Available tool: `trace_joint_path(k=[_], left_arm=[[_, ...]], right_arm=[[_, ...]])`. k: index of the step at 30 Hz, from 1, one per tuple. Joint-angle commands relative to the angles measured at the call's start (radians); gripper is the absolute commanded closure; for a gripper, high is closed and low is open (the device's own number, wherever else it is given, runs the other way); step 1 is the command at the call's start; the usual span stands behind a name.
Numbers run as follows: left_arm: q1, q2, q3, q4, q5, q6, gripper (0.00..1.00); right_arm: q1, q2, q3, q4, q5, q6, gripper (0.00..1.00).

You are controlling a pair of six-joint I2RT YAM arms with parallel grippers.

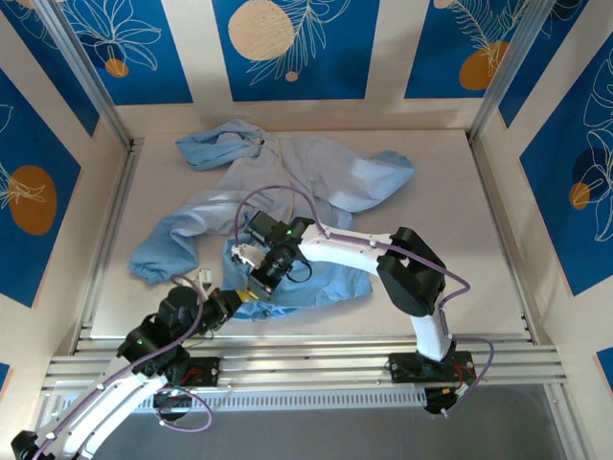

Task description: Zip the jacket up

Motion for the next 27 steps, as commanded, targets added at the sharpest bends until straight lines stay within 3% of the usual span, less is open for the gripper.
trace_joint_path(k=[1, 18, 27], left_arm=[[-0.008, -0.026, -0.013, -0.083, 0.033, 0.03, 1.0], [-0.007, -0.049, -0.03, -0.053, 0.04, 0.036, 1.0], [-0.008, -0.048, 0.027, -0.124, 0.062, 0.1, 1.0]], right_arm=[[-0.041, 0.032, 0.058, -0.007, 0.115, 0.063, 1.0], [-0.058, 0.011, 0.086, -0.009, 0.212, 0.036, 1.0], [-0.083, 0.008, 0.151, -0.044, 0.258, 0.023, 1.0]])
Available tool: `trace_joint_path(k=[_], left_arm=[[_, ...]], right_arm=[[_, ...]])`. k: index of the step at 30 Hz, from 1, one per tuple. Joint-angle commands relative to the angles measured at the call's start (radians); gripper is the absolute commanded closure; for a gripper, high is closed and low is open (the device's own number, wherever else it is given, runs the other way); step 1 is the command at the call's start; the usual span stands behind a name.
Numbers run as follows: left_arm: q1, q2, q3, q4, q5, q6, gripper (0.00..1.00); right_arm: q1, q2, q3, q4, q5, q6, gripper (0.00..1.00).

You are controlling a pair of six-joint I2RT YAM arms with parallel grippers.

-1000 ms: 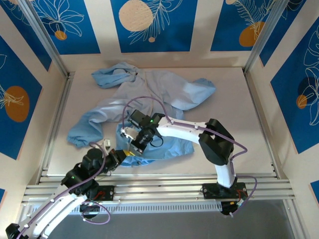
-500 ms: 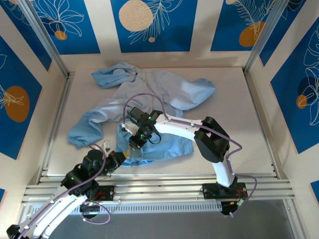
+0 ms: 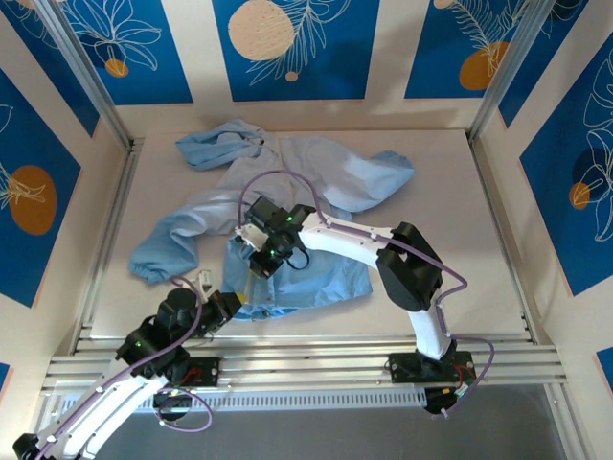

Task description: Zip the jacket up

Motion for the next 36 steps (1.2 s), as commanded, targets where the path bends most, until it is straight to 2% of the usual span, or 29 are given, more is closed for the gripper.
trace_joint_path(k=[1, 21, 36], left_arm=[[-0.007, -0.01, 0.042, -0.097, 0.057, 0.059, 1.0], [-0.007, -0.011, 0.142, -0.183, 0.093, 0.145, 1.0], [-0.007, -0.026, 0.17, -0.272, 0.093, 0.168, 1.0]], right_arm=[[-0.036, -0.016, 0.057, -0.005, 0.081, -0.012, 1.0], [-0.12, 0.021, 0.232, -0.114, 0.172, -0.061, 1.0], [-0.193, 0.106, 0.395, -0.198, 0.207, -0.105, 1.0]])
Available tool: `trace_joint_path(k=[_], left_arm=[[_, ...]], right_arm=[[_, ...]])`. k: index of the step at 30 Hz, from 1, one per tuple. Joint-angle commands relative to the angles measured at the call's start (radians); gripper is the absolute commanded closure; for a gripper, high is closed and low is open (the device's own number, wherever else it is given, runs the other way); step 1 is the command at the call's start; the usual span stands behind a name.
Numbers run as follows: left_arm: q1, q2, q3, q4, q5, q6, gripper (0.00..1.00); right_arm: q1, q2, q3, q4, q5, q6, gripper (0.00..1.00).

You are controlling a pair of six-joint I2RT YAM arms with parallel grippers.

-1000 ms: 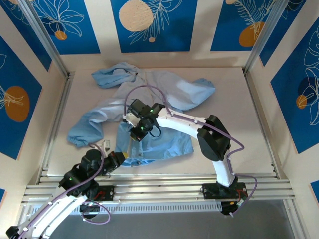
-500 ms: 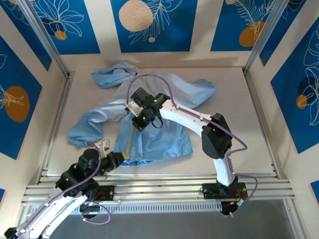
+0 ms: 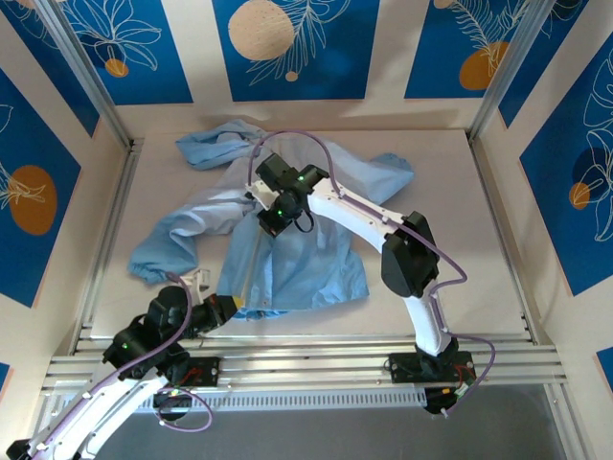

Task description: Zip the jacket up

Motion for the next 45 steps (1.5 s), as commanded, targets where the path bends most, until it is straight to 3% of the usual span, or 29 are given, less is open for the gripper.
trace_joint_path(k=[1, 27, 45], left_arm=[[-0.007, -0.025, 0.037, -0.1, 0.045, 0.021, 1.0], [-0.007, -0.08, 0.091, -0.234, 0.024, 0.024, 1.0], [-0.006, -0.056, 0.07, -0.167, 0.051, 0.026, 1.0]], right_arm=[[-0.049, 0.022, 0.07, 0.003, 0.076, -0.015, 1.0], [-0.195, 0.158, 0.333, -0.053, 0.121, -0.067, 1.0], [-0.324, 0.087, 0.259, -0.032, 0.157, -0.093, 1.0]])
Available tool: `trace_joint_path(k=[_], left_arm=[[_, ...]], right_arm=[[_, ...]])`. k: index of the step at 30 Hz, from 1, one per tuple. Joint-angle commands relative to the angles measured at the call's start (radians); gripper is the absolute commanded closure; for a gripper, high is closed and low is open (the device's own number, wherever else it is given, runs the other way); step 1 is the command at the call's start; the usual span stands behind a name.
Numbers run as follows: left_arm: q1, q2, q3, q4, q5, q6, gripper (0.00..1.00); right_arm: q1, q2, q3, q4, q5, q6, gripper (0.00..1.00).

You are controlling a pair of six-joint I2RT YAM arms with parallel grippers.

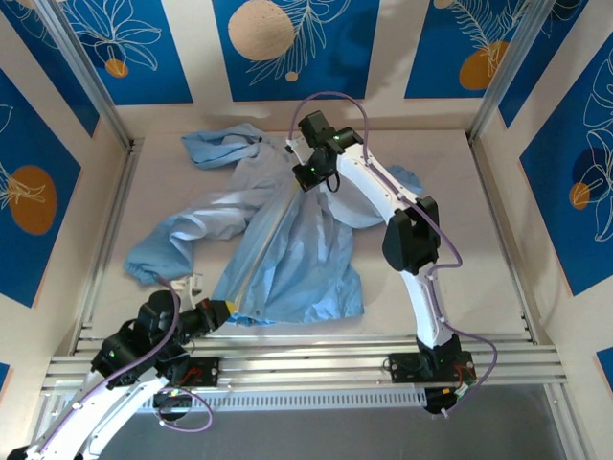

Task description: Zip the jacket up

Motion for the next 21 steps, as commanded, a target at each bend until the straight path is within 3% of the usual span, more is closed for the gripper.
trace_joint_path(k=[1, 14, 21], left_arm=[[-0.006, 0.018, -0.006, -0.004, 0.061, 0.027, 1.0], [-0.006, 0.188, 0.025, 0.124, 0.122, 0.076, 1.0], [-0.005, 0.224, 0.07, 0.102, 0.149, 0.128, 1.0]], right_arm=[[-0.06, -0.072, -0.028, 0.06, 0.084, -0.011, 1.0], [-0.153, -0.138, -0.088, 0.075, 0.104, -0.022, 1.0], [-0.178, -0.095, 0.01, 0.059, 0.099, -0.024, 1.0]])
